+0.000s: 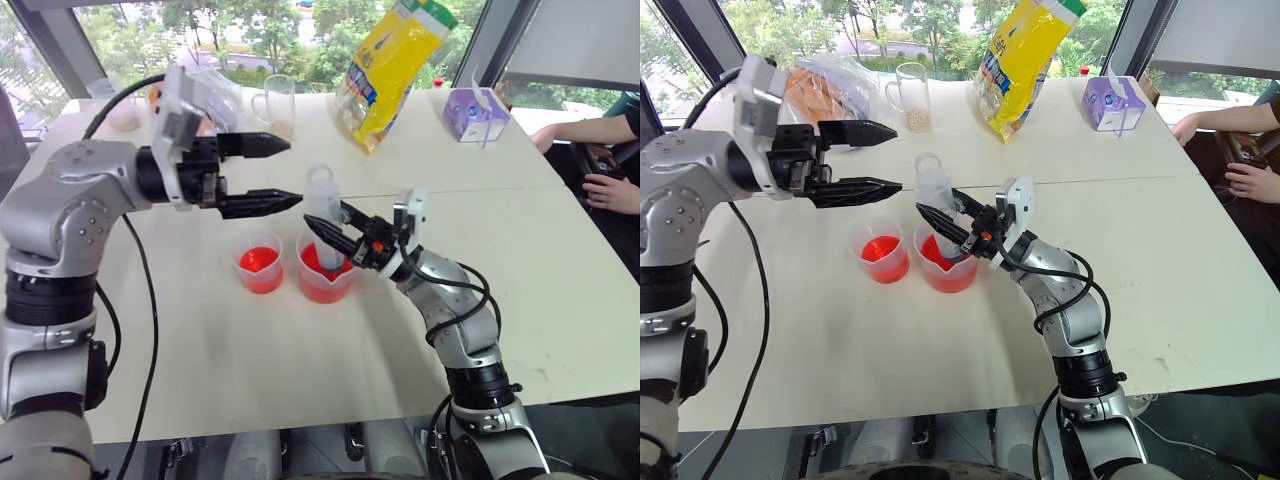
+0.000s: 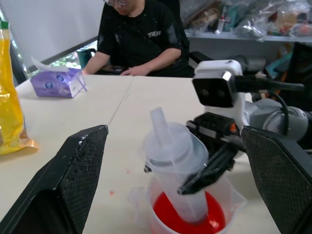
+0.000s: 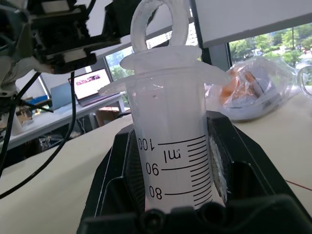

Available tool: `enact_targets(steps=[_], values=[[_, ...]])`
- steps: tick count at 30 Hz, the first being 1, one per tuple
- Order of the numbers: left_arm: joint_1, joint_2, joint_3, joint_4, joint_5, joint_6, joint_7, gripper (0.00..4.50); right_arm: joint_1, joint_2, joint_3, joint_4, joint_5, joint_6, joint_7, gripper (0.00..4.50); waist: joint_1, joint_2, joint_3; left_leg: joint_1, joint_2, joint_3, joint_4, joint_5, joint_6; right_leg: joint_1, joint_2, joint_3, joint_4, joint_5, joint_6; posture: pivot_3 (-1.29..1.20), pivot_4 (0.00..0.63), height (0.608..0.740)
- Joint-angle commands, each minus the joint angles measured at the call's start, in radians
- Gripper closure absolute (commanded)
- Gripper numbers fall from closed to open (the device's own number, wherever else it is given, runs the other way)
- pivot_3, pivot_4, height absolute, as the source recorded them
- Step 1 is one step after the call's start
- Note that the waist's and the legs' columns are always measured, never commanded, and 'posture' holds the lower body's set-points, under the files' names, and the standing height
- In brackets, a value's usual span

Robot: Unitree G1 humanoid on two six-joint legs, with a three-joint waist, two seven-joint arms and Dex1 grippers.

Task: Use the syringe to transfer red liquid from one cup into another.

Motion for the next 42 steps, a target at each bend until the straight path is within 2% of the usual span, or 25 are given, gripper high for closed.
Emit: enact_targets(steps=[1,11,14,21,32,42], values=[[-0.020,-0.029,-0.014,-0.005,0.025,-0.028,0.021,0.00,0.006,-0.013,0.017,-0.009,-0.010,-0.029,0.014,3.11,0.000,0.000,0.000,0.000,0.000,0.000,0.000,0.000,0.000,0.000,0.000,0.000,0.000,0.000,0.000,0.00,0.150,0.740],[-0.016,-0.087,-0.042,0.009,0.043,-0.023,0.016,0.00,0.000,-0.026,0.026,-0.001,-0.020,-0.042,0.014,3.11,-0.001,0.000,0.000,0.000,0.000,0.000,0.000,0.000,0.000,0.000,0.001,0.000,0.000,0.000,0.000,0.00,0.150,0.740],[-0.004,-0.081,-0.053,0.009,0.057,-0.023,0.009,0.89,-0.007,-0.026,0.025,-0.003,-0.020,-0.039,0.013,3.11,-0.001,0.000,0.000,0.001,0.000,0.000,0.000,0.000,0.000,0.000,0.001,0.000,0.000,0.000,0.000,0.00,0.150,0.740],[0.013,-0.068,-0.072,-0.010,0.067,-0.013,-0.008,4.47,-0.022,-0.026,0.024,-0.003,-0.018,-0.036,0.012,3.11,-0.001,0.000,0.000,0.001,0.001,0.000,0.000,0.000,0.000,0.000,0.001,0.000,0.000,0.000,0.000,0.00,0.150,0.740],[-0.057,-0.085,-0.029,0.018,0.055,-0.023,0.027,4.47,-0.011,-0.039,0.034,0.021,-0.018,-0.034,0.034,3.11,0.000,0.000,0.000,0.001,0.000,0.000,0.000,0.000,0.000,0.001,0.001,0.000,0.000,0.000,0.000,0.00,0.150,0.740],[-0.114,-0.078,-0.007,0.053,0.064,-0.040,0.031,4.47,-0.007,-0.069,0.056,0.025,0.012,0.060,0.060,3.11,0.000,0.000,0.000,0.001,0.000,0.000,0.000,0.000,0.000,0.000,0.001,0.000,0.000,0.000,0.000,0.00,0.150,0.740]])
